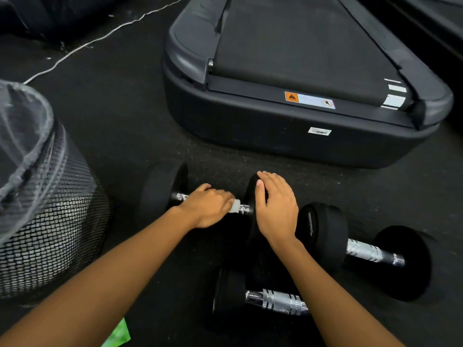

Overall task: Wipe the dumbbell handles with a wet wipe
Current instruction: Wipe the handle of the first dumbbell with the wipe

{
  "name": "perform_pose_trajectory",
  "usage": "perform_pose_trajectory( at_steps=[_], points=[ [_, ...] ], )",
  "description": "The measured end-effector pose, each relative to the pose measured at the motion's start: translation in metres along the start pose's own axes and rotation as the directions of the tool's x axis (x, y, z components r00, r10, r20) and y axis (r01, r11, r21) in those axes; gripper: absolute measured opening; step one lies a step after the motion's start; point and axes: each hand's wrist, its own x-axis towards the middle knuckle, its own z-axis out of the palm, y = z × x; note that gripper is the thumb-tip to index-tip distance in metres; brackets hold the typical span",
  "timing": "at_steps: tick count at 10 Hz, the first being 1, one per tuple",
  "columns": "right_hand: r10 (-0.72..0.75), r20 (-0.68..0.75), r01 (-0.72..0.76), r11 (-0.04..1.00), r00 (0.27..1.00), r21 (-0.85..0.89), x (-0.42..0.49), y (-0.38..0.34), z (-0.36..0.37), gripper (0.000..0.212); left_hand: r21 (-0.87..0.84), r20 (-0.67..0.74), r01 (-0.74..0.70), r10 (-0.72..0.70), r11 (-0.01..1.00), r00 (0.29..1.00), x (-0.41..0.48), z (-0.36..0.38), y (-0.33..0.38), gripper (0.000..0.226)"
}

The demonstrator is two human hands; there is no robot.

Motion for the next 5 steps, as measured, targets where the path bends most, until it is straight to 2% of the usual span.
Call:
perform_pose_trajectory(
  at_steps=[1, 2, 4, 5],
  points=[
    [-0.004, 0.001, 0.004, 1.000, 1.000, -0.002, 0.000, 0.000, 0.000, 0.044, 0.148, -0.009, 0.072, -0.072, 0.986, 0.997, 0.000, -0.005, 0.000, 0.034],
    [-0.002, 0.005, 0.002, 1.000, 1.000, -0.002, 0.001, 0.000, 0.001, 0.044, 0.222, -0.016, 0.120, -0.120, 0.968, 0.993, 0.008, -0.004, 0.016, 0.035],
    [0.000, 0.009, 0.000, 1.000, 1.000, -0.007, 0.002, 0.000, 0.001, 0.045, 0.053, -0.018, -0.017, 0.018, 0.998, 1.000, 0.008, 0.004, 0.019, 0.036],
    [-0.004, 0.006, 0.004, 1.000, 1.000, -0.009, 0.001, 0.001, 0.001, 0.044, 0.082, -0.022, 0.048, -0.046, 0.996, 0.999, 0.006, -0.001, 0.004, 0.037]
  ],
)
